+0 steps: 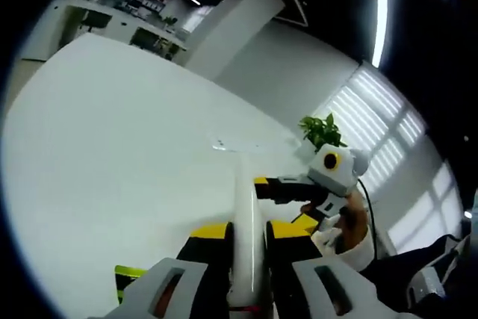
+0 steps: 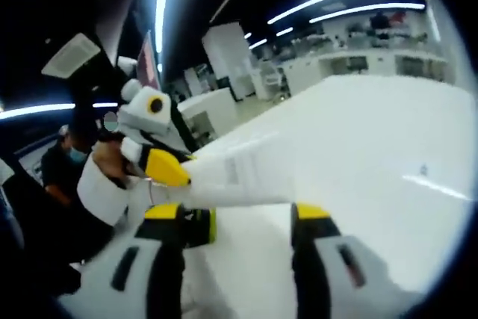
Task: Arrange the skincare products in the storage area until every visible bottle or jar stands upright without overlapping.
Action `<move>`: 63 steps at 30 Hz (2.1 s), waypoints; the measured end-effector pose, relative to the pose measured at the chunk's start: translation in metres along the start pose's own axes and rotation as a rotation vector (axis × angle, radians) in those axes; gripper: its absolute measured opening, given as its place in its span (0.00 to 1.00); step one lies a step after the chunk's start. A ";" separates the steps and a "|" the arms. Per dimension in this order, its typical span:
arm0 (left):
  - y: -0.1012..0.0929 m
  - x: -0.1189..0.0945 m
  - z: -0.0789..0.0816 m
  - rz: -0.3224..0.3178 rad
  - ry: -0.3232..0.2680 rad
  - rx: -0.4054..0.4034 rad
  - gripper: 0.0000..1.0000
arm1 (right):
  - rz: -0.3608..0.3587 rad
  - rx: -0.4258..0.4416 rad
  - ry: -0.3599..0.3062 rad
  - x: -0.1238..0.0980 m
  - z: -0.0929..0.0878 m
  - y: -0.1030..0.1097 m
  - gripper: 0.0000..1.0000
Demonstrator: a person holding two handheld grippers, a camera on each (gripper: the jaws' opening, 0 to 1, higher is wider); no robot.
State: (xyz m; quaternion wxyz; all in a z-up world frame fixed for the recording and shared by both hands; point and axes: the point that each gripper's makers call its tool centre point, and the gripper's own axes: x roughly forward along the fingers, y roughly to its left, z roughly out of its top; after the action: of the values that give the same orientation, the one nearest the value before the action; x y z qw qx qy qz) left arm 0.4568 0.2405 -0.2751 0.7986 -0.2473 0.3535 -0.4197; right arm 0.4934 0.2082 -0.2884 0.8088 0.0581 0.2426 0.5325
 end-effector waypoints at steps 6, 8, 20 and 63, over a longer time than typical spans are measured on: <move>-0.012 -0.003 -0.001 -0.050 0.013 0.056 0.17 | 0.028 0.075 -0.071 -0.005 0.011 0.000 0.39; -0.013 -0.003 0.001 -0.058 0.014 0.062 0.17 | 0.064 0.084 -0.101 -0.006 0.017 0.007 0.33; -0.023 -0.003 0.000 -0.107 0.030 0.100 0.17 | 0.115 0.101 -0.183 -0.014 0.035 0.021 0.25; -0.139 -0.018 0.008 -0.302 -0.060 0.629 0.17 | 0.108 -0.522 -0.266 -0.099 0.117 0.139 0.12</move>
State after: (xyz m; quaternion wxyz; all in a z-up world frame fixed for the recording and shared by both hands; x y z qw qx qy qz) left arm 0.3872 0.1831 -0.1673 0.7747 -0.0507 0.1426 -0.6139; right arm 0.3995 0.1984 -0.1040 0.7916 -0.0696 -0.0141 0.6069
